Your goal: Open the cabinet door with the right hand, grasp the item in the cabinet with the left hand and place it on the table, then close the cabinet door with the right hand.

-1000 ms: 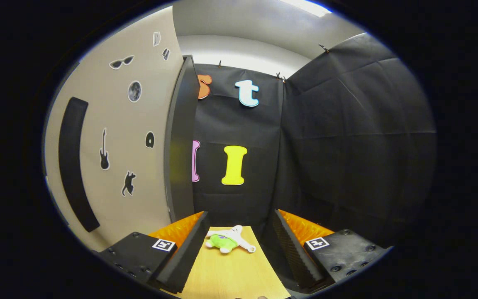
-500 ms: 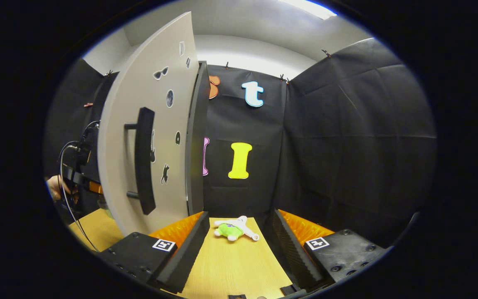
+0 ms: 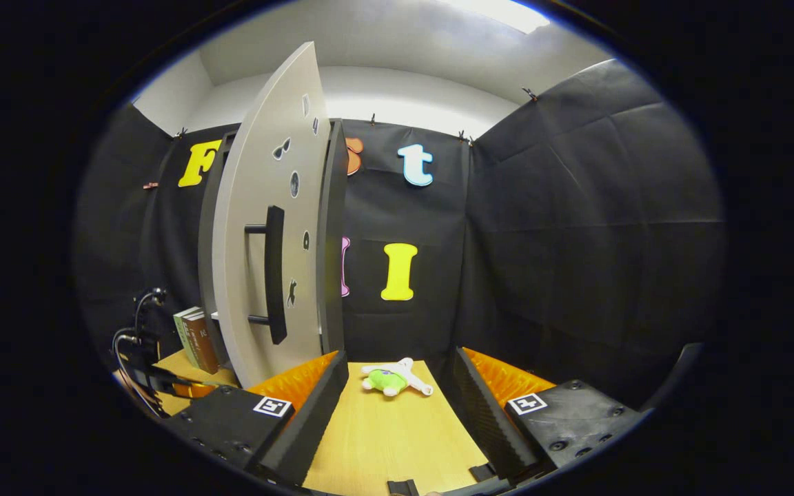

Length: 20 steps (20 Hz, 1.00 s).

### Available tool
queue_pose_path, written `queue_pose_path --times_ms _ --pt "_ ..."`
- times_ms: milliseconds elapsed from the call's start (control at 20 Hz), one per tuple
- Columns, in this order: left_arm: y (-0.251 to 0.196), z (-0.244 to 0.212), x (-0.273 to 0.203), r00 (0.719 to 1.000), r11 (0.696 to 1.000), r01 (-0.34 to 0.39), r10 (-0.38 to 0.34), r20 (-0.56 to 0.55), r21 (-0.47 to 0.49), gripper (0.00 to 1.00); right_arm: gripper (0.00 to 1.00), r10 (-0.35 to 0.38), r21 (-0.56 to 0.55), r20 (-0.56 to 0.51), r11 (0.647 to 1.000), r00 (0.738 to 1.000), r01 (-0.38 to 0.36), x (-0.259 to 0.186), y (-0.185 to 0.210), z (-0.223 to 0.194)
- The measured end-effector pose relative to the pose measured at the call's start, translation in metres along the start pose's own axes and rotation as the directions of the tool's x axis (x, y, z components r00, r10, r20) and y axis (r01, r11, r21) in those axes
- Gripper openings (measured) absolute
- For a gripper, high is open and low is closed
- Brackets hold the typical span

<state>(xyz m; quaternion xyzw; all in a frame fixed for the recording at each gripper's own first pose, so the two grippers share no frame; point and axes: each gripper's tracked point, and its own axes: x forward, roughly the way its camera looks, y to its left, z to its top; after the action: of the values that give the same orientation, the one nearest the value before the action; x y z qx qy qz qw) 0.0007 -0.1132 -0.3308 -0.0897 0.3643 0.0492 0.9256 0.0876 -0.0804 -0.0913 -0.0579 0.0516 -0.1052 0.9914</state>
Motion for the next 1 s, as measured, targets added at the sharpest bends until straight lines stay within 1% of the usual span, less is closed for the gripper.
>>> queue_pose_path --times_ms 150,300,450,600,700,750,800,900,950,1000 --pt "0.011 -0.036 0.021 0.999 0.999 -0.045 0.045 -0.028 -0.008 0.23 0.98 0.042 -0.04 0.004 0.998 0.999 -0.041 0.011 0.011 -0.008" --pt "0.013 -0.061 0.04 0.998 0.998 -0.051 0.05 -0.031 -0.037 0.22 0.98 0.1 -0.057 -0.016 0.993 0.995 -0.1 0.023 0.022 -0.022" --pt "0.018 -0.081 0.061 0.994 0.994 -0.107 0.106 -0.015 -0.028 0.22 0.98 0.122 -0.073 -0.024 0.99 0.992 -0.123 0.037 0.022 -0.033" --pt "0.018 -0.097 0.08 0.991 0.991 -0.134 0.134 -0.002 -0.016 0.23 0.98 0.149 -0.063 -0.011 0.987 0.989 -0.149 0.051 0.023 -0.038" --pt "0.022 -0.105 0.09 0.988 0.988 -0.153 0.153 -0.011 -0.003 0.23 0.98 0.169 -0.056 -0.02 0.984 0.985 -0.17 0.058 0.022 -0.043" --pt "0.024 -0.109 0.094 0.987 0.987 -0.159 0.159 -0.018 0.0 0.22 0.98 0.18 -0.05 -0.025 0.982 0.983 -0.181 0.061 0.023 -0.045" --pt "0.027 -0.112 0.097 0.986 0.986 -0.165 0.165 -0.026 -0.005 0.24 0.98 0.19 -0.039 -0.03 0.981 0.981 -0.191 0.065 0.022 -0.047" --pt "0.032 -0.117 0.1 0.984 0.984 -0.178 0.177 -0.027 -0.029 0.24 0.98 0.202 -0.022 -0.038 0.979 0.979 -0.203 0.07 0.02 -0.051" --pt "0.035 -0.119 0.102 0.983 0.983 -0.181 0.18 -0.029 -0.036 0.27 0.98 0.205 -0.018 -0.042 0.978 0.978 -0.206 0.073 0.02 -0.052" --pt "0.035 -0.122 0.104 0.984 0.983 -0.178 0.177 -0.037 -0.035 0.26 0.98 0.212 -0.014 -0.049 0.977 0.976 -0.213 0.076 0.019 -0.054"
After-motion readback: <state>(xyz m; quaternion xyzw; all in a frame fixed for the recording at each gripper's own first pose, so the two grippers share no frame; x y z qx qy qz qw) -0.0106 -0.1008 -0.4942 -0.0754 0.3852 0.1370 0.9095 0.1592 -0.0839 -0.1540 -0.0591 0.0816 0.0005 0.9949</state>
